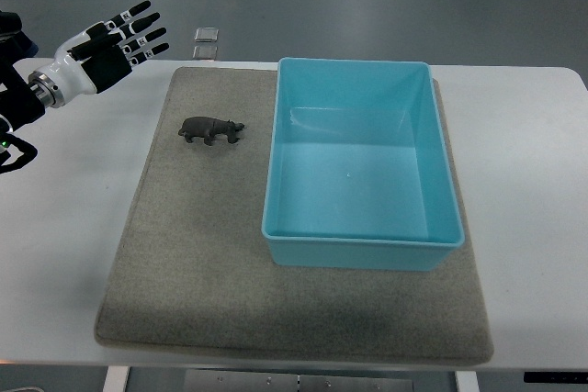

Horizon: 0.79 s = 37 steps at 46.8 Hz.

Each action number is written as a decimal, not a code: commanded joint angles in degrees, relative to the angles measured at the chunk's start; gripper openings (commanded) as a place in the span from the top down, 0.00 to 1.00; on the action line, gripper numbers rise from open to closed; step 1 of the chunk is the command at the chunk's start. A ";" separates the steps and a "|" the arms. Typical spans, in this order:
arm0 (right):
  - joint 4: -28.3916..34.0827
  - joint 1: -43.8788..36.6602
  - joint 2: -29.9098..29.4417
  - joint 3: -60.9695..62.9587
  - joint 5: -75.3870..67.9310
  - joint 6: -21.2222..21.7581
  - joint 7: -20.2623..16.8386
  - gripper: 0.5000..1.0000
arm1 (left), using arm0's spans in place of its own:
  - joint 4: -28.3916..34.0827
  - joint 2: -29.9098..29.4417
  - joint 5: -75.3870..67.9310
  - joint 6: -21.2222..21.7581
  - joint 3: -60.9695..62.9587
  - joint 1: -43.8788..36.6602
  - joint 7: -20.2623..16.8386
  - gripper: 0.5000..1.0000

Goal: Place brown hippo in blue box with left hand

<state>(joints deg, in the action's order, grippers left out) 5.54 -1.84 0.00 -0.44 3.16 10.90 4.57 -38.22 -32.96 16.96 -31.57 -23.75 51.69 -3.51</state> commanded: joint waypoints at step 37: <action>0.00 0.00 0.00 0.00 0.00 0.00 0.00 0.13 | 0.78 -0.71 -17.91 0.45 0.11 1.84 -2.46 0.00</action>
<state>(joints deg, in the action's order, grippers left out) 5.54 -1.84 0.00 -0.45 3.16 10.90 4.57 -37.43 -33.55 3.93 -31.11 -23.63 53.36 -5.01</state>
